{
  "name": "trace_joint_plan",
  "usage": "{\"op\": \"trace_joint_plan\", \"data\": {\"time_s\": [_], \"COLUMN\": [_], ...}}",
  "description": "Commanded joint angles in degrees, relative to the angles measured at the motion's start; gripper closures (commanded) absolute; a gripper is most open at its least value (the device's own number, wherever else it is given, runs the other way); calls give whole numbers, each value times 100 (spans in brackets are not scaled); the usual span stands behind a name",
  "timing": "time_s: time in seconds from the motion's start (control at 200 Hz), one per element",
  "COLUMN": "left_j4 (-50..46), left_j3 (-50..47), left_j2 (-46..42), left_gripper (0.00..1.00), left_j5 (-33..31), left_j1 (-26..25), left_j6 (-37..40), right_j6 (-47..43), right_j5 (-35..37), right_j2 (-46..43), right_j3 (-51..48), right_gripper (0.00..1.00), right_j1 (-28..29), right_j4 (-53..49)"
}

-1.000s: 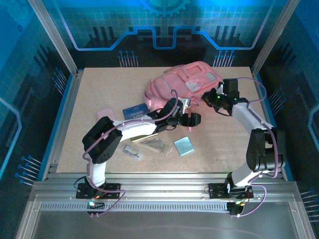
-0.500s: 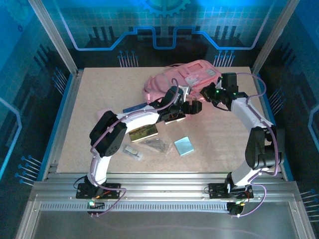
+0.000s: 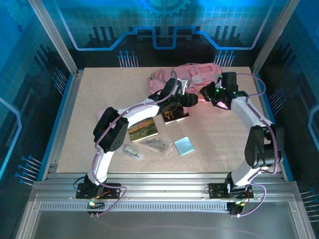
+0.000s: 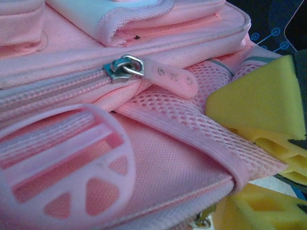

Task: Pack the student bag
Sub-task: Unzip the student bag at the top-right of the table.

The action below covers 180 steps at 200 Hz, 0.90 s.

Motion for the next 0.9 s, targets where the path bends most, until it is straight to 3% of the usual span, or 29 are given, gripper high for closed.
{"op": "trace_joint_plan", "data": {"time_s": [0.0,0.185,0.33,0.53,0.73,0.896], "left_j4": [324,286,70,-577,-2199,-3298], "left_j3": [335,554,438,-128,-150,-89], "left_j2": [183,326,221,-280,-595,-780], "left_gripper": [48,69,97,100,100,100], "left_j5": [-15,101,105,-43,-281,-960], "left_j1": [163,187,275,362,581,658], "left_j6": [215,228,254,474,864,1280], "right_j6": [43,-42,-202,-759,-1089,-1262], "right_j5": [-956,-770,-637,167,481,746], "right_j2": [-44,-176,-224,-284,-210,-216], "right_j3": [10,-178,-230,-263,-191,-219], "right_gripper": [100,100,100,100,100,100], "right_j1": [208,161,59,-20,-255,-389], "right_j4": [-135,-207,-278,-512,-630,-643]}}
